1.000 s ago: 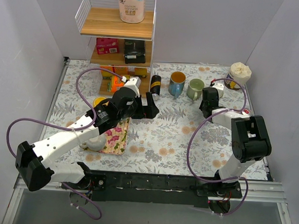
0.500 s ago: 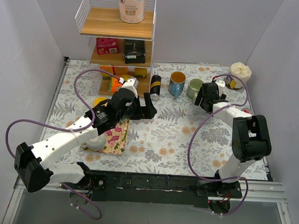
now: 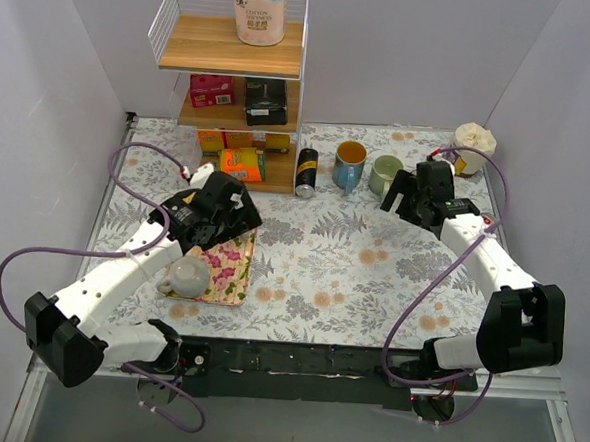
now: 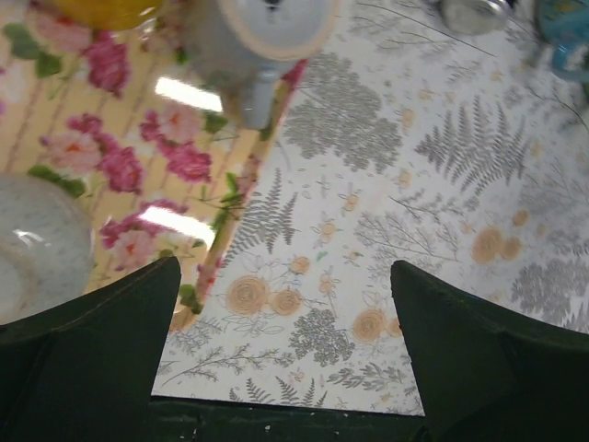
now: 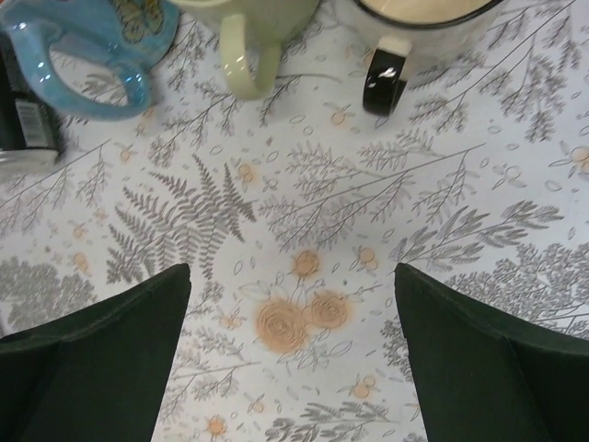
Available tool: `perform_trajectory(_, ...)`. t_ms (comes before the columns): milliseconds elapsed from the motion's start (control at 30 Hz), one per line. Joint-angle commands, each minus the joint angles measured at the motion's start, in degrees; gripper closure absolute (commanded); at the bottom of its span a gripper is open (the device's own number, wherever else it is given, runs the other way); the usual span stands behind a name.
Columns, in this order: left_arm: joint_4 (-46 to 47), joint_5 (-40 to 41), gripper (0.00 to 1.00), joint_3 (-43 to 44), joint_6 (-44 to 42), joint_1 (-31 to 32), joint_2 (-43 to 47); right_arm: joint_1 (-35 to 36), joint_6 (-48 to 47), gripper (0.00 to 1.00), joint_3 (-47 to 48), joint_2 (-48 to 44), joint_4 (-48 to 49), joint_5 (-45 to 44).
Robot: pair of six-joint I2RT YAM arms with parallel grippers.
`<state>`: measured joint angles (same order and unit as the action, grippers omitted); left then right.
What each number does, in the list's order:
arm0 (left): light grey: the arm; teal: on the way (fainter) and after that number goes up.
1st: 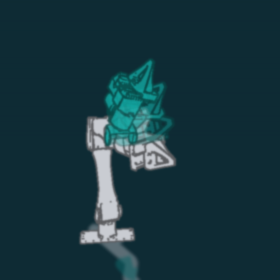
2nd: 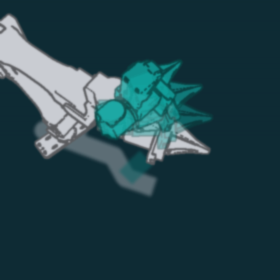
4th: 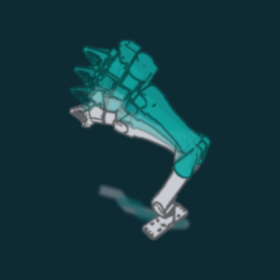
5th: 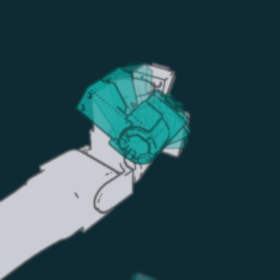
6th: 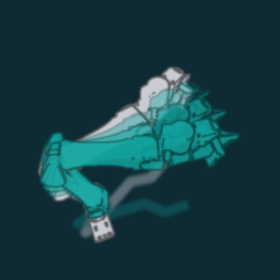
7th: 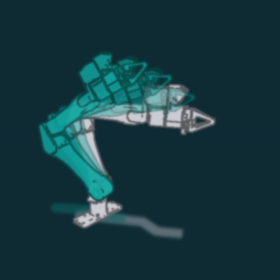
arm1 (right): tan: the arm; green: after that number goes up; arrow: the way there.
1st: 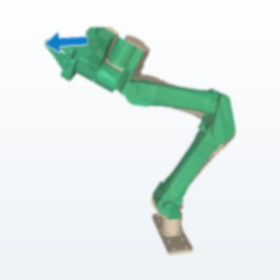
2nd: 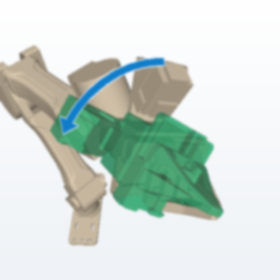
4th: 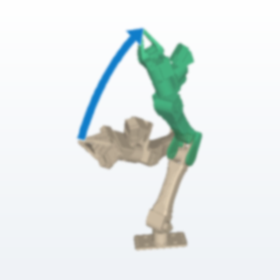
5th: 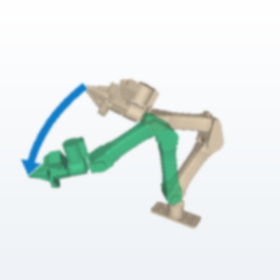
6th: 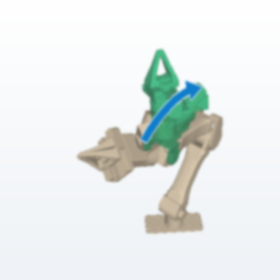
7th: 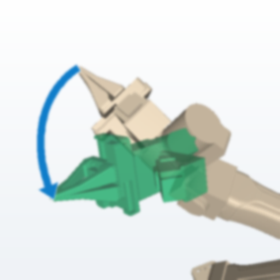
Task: Turn the mug right side up
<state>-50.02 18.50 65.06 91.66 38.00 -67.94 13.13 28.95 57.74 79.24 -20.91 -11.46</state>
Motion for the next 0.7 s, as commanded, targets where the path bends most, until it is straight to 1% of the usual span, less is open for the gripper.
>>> perform_trajectory(0, -10.9, 1.7, 0.02, -3.0, 8.5, -7.4, 2.9, -0.2, 2.9, 0.02, 1.0, -3.6, -4.3, 8.6)
perform_trajectory(67, -10.3, 0.1, 0.02, -5.5, 9.1, -11.4, 4.5, -0.2, 3.3, 0.03, 0.8, -4.4, -4.5, 10.2)
perform_trajectory(133, -7.7, -1.3, 0.02, -6.8, 8.7, -14.0, 5.0, -0.3, 3.2, 0.04, 1.1, -4.8, -5.1, 11.0)
perform_trajectory(167, -6.8, -2.9, 0.02, -7.0, 8.4, -15.3, 4.9, -0.2, 3.2, 0.04, 1.4, -4.6, -5.2, 12.9)
perform_trajectory(200, -3.8, -4.0, 0.02, -7.1, 6.3, -17.2, 4.6, -0.2, 3.0, 0.04, 1.9, -4.5, -5.5, 14.0)
perform_trajectory(267, 0.9, -6.6, 0.02, -7.1, 2.0, -17.7, 3.7, -0.2, 2.4, 0.05, 2.5, -4.3, -5.8, 15.6)
perform_trajectory(300, 6.3, -9.1, 0.02, -7.0, -3.2, -17.7, 3.3, -0.2, 1.8, 0.06, 2.7, -4.0, -6.1, 17.0)
perform_trajectory(433, 11.7, -10.0, 0.02, -4.3, -11.2, -17.6, -2.0, -0.2, 0.8, 0.07, 4.0, -3.3, -7.0, 18.6)
perform_trajectory(533, 13.6, -9.6, 0.03, -2.3, -14.0, -17.2, -6.4, -0.2, 0.6, 0.08, 4.2, -3.1, -7.1, 19.3)
perform_trajectory(667, 15.0, -8.3, 0.04, -0.1, -15.6, -16.7, -11.0, -0.2, 0.6, 0.08, 4.4, -2.7, -7.3, 19.9)
